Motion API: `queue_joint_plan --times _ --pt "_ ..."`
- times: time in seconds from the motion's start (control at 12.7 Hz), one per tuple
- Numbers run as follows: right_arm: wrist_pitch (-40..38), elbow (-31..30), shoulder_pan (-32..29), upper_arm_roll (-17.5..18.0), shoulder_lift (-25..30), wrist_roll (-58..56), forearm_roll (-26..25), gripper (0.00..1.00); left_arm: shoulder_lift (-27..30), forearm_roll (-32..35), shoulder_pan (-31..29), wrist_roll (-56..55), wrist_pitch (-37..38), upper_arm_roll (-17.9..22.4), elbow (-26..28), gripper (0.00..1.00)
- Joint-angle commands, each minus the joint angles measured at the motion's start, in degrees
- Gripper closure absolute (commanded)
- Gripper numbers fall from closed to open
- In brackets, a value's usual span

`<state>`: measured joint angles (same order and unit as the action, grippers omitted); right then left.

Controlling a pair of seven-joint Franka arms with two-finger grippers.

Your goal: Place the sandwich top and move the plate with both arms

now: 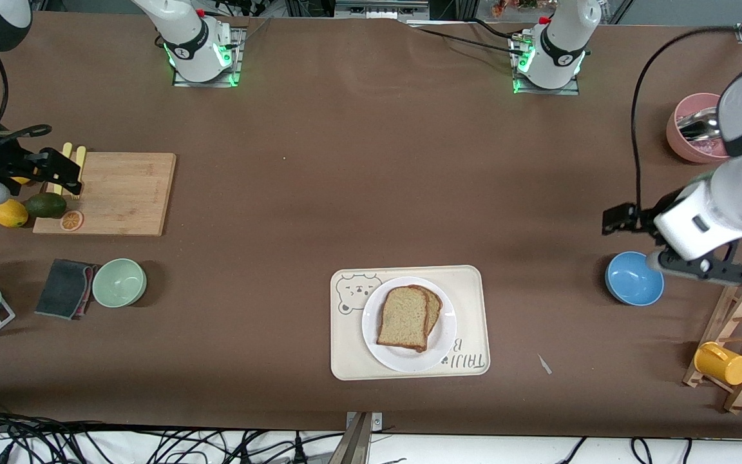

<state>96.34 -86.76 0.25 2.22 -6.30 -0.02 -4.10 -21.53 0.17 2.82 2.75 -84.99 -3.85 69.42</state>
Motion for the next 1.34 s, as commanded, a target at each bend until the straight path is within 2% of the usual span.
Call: queue_joint_plan --times 0.0,0.16,0.39,0.47,0.63,1.1,1.26 --pt "-0.71 0.19 0.80 -1.16 0.50 -1.12 0.58 0.00 4.99 2.37 0.43 -2.66 1.32 -0.46 5.27 0.00" --pt "-2.64 0.19 0.80 -1.25 0.67 -1.12 1.90 0.00 7.53 4.04 1.66 -3.01 -0.78 -0.28 9.13 0.00" --pt "-3.44 0.10 0.62 -1.51 0.76 -6.54 3.22 0.00 17.70 2.02 -2.10 -3.19 -9.91 -0.02 22.99 0.00" --pt "-3.44 0.10 0.62 -1.60 0.76 -7.53 3.57 0.00 20.18 2.02 -2.55 -3.28 -11.94 -0.02 25.91 0.00" --pt "-3.53 0.10 0.71 -1.52 0.85 -6.84 4.97 0.00 21.17 2.02 -3.61 -3.19 -12.13 0.15 26.64 0.00" --pt "-3.62 0.28 0.71 -1.34 0.85 -7.19 5.24 0.00 23.19 1.85 -0.18 -6.35 -12.13 2.26 29.01 0.00" --pt "-5.18 0.28 0.54 -1.51 0.41 -7.28 7.25 0.00 23.02 1.93 -0.18 -6.27 -11.96 2.18 28.75 0.00"
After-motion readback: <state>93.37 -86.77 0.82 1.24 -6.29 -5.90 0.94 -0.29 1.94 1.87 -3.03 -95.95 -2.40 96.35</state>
